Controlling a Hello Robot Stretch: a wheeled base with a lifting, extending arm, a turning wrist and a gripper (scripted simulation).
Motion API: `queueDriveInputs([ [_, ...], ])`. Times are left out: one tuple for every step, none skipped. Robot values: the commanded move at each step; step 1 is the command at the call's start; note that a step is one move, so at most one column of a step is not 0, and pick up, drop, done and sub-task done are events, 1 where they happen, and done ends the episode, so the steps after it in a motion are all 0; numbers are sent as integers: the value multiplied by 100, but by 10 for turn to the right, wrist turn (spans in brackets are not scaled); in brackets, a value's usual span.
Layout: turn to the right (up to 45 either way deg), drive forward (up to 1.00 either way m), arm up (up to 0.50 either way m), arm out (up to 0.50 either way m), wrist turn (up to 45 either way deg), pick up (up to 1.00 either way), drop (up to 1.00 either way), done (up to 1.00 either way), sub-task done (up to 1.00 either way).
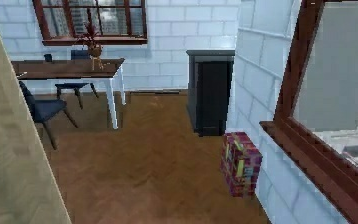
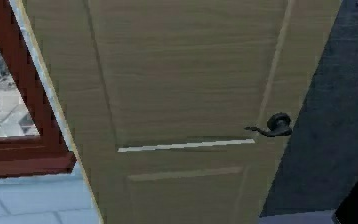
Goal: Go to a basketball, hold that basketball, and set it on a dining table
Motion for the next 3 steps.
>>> queueDriveInputs([
  [0,15,0,0,0,0,0,0,0],
  [210,0,0,0,0,0,0,0,0],
  [0,30,0,0,0,0,0,0,0],
])
